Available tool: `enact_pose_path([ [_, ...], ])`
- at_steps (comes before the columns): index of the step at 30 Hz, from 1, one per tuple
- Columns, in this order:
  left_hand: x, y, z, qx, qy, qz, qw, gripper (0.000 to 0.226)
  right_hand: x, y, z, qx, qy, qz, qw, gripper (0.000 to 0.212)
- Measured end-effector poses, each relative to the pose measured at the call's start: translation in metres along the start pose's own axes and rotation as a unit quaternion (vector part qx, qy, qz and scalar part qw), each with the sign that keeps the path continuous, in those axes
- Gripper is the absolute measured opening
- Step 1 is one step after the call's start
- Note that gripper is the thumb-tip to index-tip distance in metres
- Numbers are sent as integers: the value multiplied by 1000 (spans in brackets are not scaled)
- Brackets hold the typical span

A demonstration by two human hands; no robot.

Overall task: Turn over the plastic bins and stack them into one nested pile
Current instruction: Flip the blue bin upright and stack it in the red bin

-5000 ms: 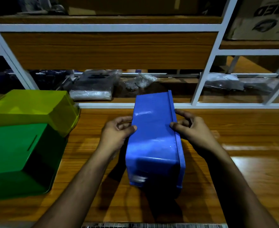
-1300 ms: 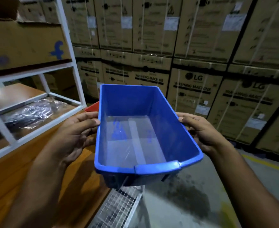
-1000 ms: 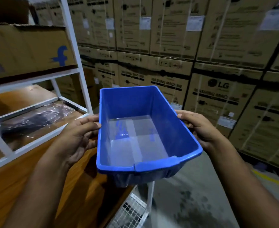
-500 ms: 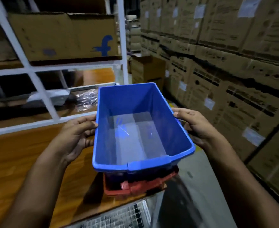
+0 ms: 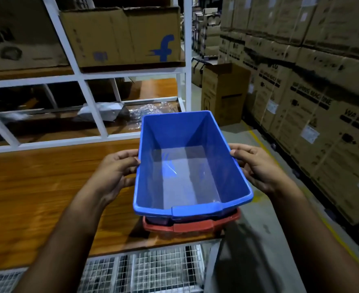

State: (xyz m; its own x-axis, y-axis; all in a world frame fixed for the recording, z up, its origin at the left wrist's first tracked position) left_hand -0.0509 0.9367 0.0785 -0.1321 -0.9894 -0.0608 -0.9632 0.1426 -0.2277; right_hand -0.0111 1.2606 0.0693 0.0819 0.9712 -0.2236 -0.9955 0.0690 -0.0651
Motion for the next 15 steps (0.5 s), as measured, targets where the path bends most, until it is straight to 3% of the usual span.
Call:
enact_pose_path([
  [10,-5,8,46,43,89,-30,995,26,13,-5,-37,-37,-123,-22,991,26],
  [15,-7,1,46,25,108,-48,993,24,12,-6,-41,-18,-163,-37,986,27],
])
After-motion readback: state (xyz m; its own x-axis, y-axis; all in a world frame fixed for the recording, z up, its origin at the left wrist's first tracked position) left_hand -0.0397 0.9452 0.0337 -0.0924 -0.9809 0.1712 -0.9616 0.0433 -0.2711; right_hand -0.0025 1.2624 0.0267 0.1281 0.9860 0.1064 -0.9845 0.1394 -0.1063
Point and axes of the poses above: each hand's wrist, its own y-axis towards the middle knuckle, its own x-axis out of the back of the hand, z = x × y, the point moved 8 cm from there along y, towards the middle knuckle, and after that the axes turned 3 degrees about x, right-handed, at the moved point
